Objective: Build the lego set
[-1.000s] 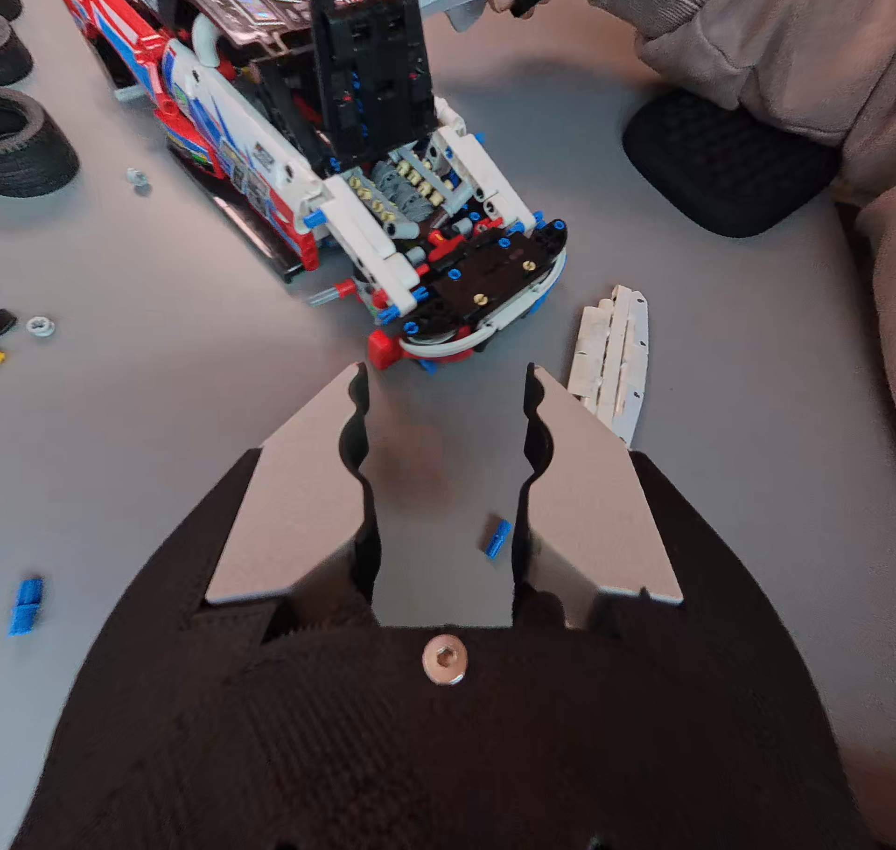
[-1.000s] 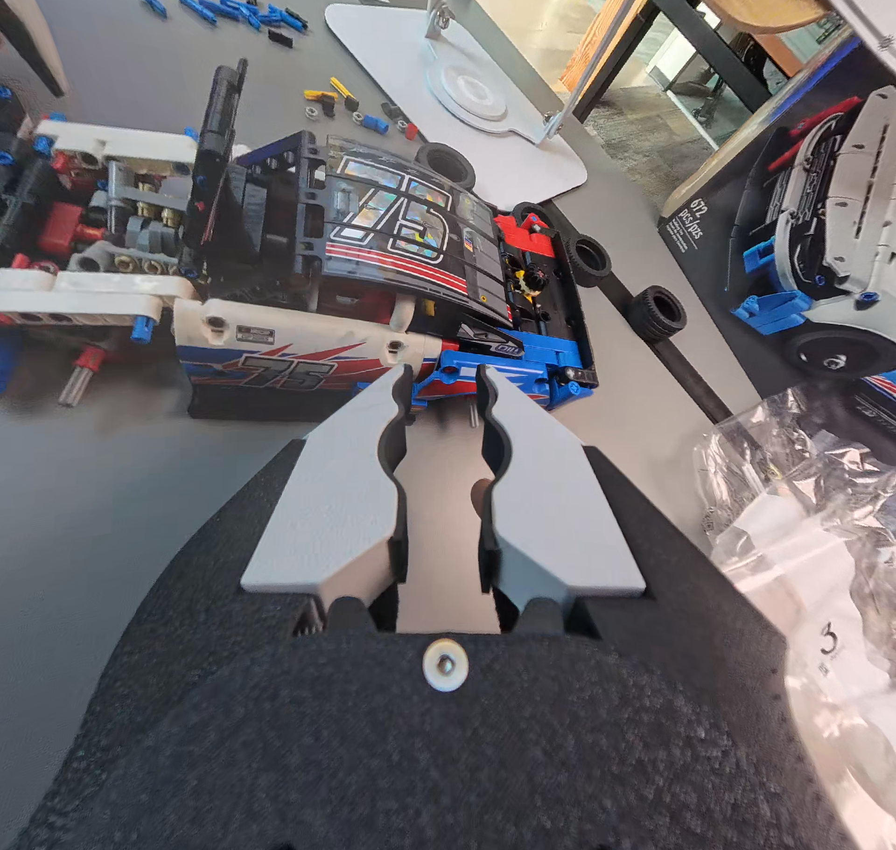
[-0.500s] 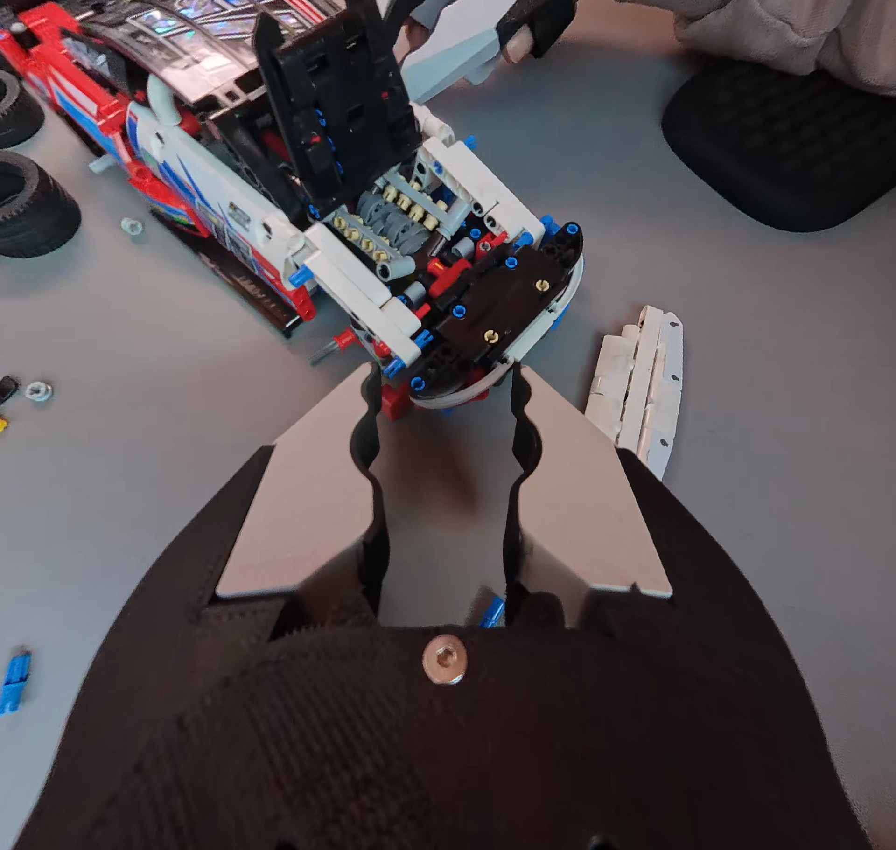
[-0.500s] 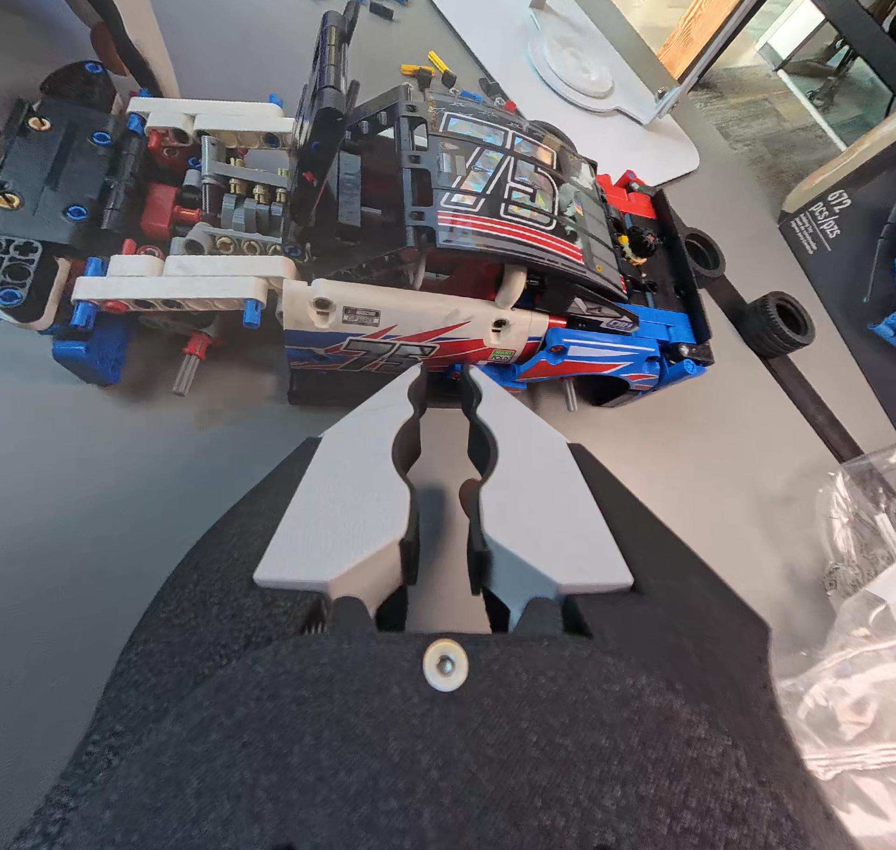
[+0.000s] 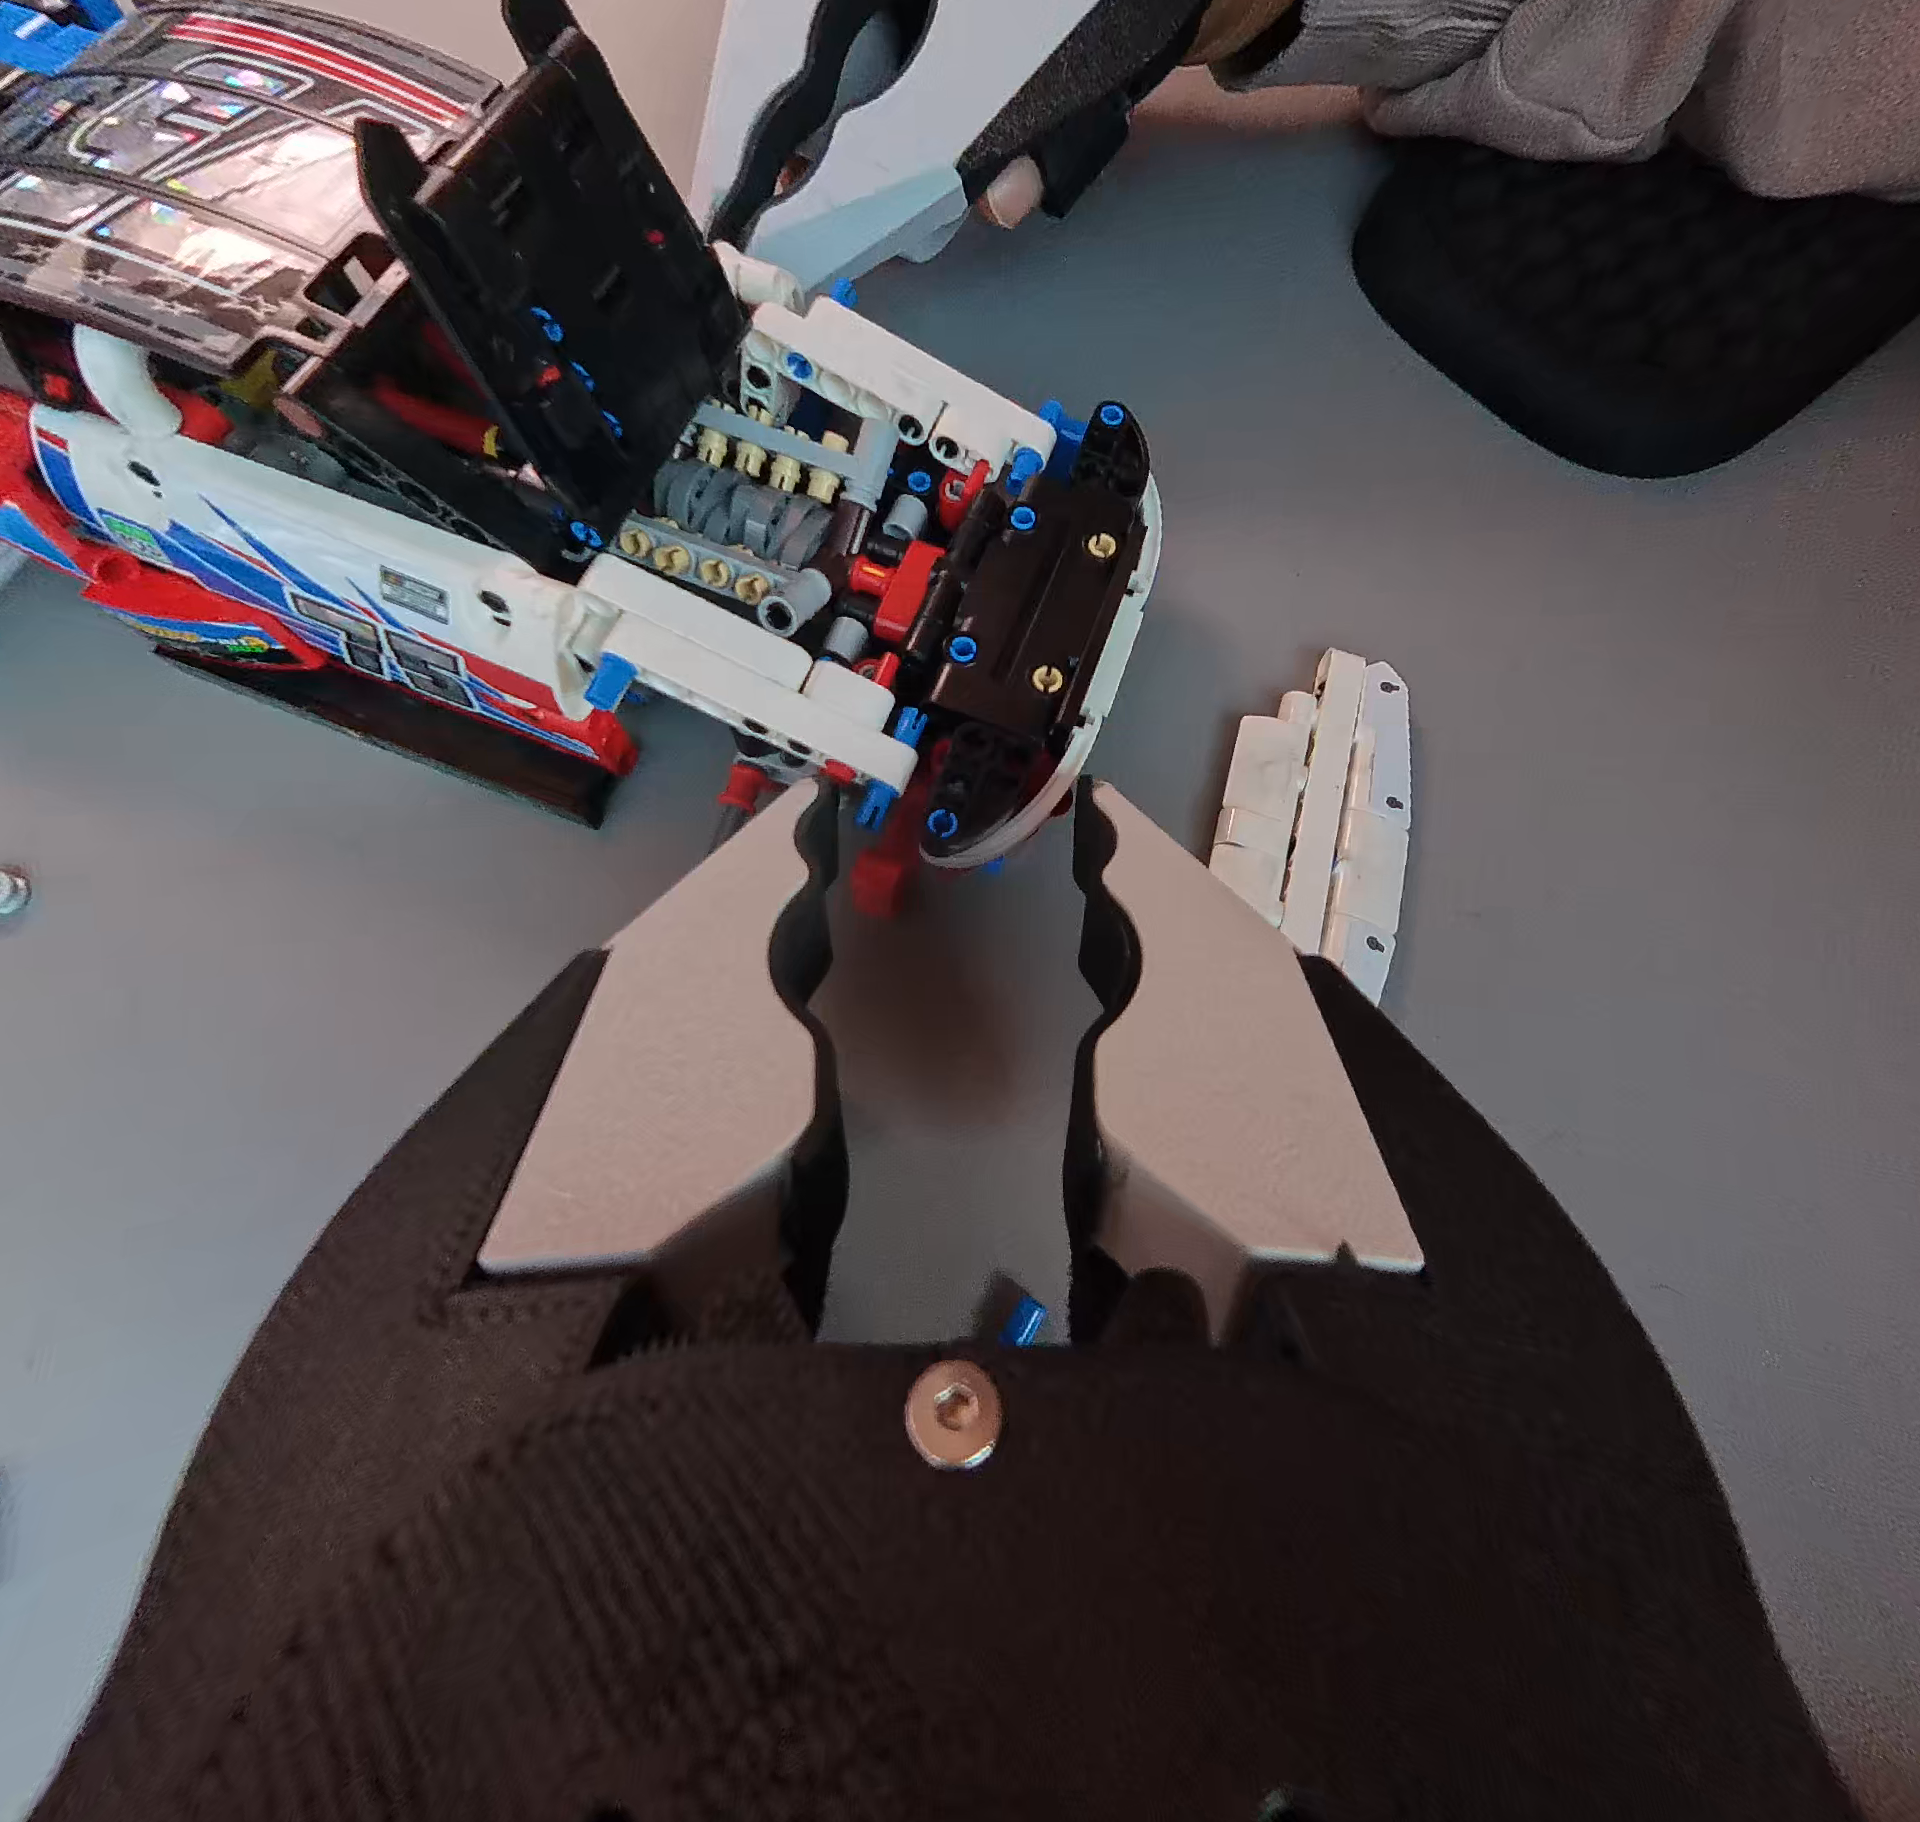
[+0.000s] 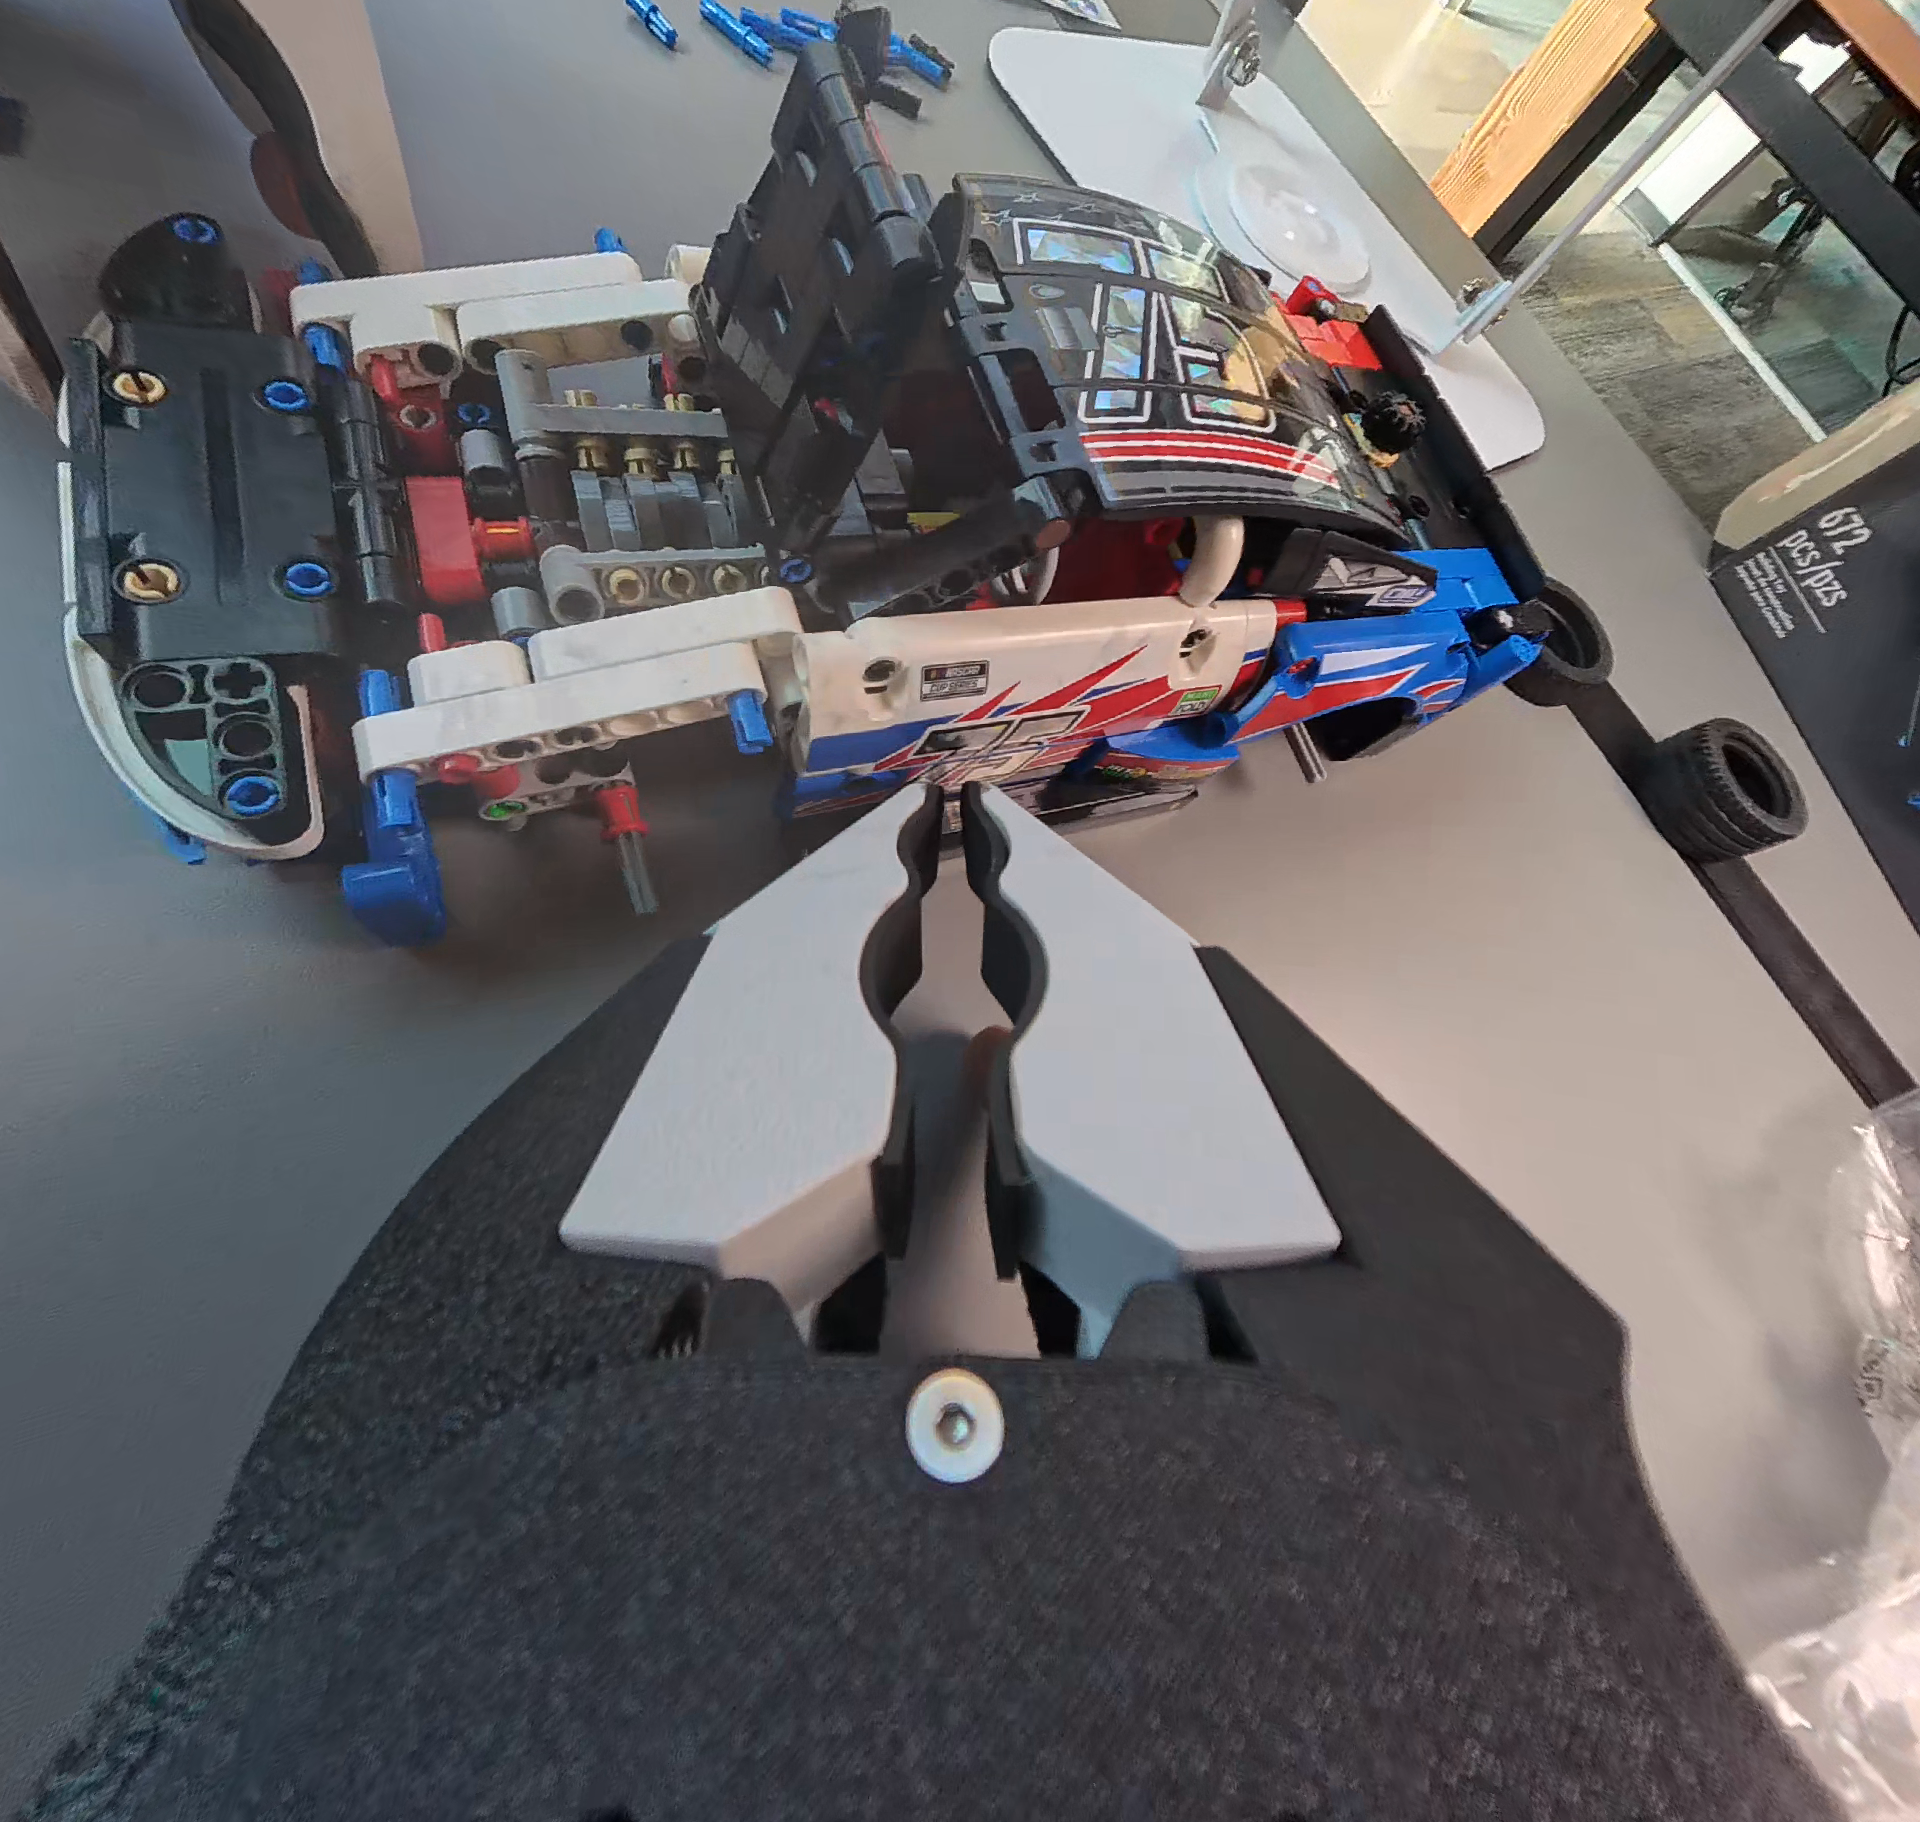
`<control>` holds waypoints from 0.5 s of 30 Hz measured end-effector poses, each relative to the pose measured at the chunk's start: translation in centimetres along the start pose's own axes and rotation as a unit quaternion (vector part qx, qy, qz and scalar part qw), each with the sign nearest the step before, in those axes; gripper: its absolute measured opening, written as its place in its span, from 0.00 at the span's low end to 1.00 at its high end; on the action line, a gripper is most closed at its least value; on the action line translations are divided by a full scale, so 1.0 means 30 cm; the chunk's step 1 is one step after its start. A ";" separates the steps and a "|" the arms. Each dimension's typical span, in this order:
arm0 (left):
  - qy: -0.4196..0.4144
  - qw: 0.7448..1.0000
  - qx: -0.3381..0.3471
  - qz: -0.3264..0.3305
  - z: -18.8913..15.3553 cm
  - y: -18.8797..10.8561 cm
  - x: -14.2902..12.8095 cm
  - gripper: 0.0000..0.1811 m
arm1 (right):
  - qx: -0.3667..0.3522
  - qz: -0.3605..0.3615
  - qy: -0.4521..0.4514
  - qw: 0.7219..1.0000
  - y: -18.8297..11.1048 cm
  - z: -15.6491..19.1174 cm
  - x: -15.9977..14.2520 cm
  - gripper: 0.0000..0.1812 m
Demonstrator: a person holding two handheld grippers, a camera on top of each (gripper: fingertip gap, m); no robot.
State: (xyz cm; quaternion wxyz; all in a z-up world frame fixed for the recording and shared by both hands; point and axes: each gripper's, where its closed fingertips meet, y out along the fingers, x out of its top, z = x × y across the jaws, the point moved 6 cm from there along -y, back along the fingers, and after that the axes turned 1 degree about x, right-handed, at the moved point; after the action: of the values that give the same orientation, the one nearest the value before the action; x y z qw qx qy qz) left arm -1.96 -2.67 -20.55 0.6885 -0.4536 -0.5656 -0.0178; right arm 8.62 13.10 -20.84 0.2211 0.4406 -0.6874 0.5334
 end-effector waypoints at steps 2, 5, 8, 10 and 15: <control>-0.001 1.000 -0.001 -0.002 0.001 0.000 0.000 0.24 | 0.005 0.001 0.000 1.000 -0.003 0.005 -0.002 0.02; -0.003 1.000 -0.001 -0.004 0.001 0.001 0.000 0.24 | 0.009 -0.005 0.000 1.000 -0.009 0.011 0.001 0.02; -0.005 1.000 0.001 -0.005 0.001 0.002 0.000 0.24 | 0.013 -0.004 -0.009 1.000 -0.011 0.020 0.002 0.00; -0.006 1.000 0.001 -0.007 0.000 0.002 -0.001 0.24 | 0.014 -0.003 -0.018 1.000 -0.013 0.024 0.002 0.00; -0.009 1.000 0.000 -0.011 0.001 0.000 -0.001 0.24 | 0.016 -0.006 -0.020 1.000 -0.024 0.024 0.010 0.03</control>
State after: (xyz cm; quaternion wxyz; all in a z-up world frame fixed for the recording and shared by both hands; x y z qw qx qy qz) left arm -1.99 -2.65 -20.57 0.6835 -0.4474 -0.5764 -0.0209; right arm 9.18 12.29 -20.48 0.2033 0.4586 -0.6805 0.5341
